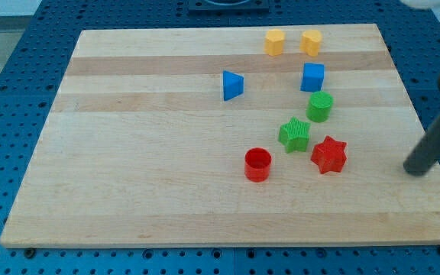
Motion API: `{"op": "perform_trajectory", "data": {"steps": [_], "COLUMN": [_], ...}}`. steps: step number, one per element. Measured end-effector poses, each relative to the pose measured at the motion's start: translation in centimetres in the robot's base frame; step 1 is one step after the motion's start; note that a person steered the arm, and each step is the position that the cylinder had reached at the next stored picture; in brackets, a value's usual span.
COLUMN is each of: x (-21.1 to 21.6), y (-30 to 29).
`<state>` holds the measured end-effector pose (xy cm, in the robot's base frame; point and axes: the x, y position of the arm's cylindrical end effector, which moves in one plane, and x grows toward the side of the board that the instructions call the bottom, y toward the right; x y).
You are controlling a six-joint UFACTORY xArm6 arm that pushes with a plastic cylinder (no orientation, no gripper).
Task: Move the red star and the green star away from each other
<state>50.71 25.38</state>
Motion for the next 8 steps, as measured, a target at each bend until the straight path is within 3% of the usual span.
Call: {"op": "perform_trajectory", "data": {"steps": [1, 3, 4, 5, 6, 7, 8], "x": [1.1, 2.7, 4.2, 6.4, 3.1, 0.4, 0.7], "y": [-8.1, -33.3, -31.5, -18.2, -10.3, -15.6, -27.0]}}
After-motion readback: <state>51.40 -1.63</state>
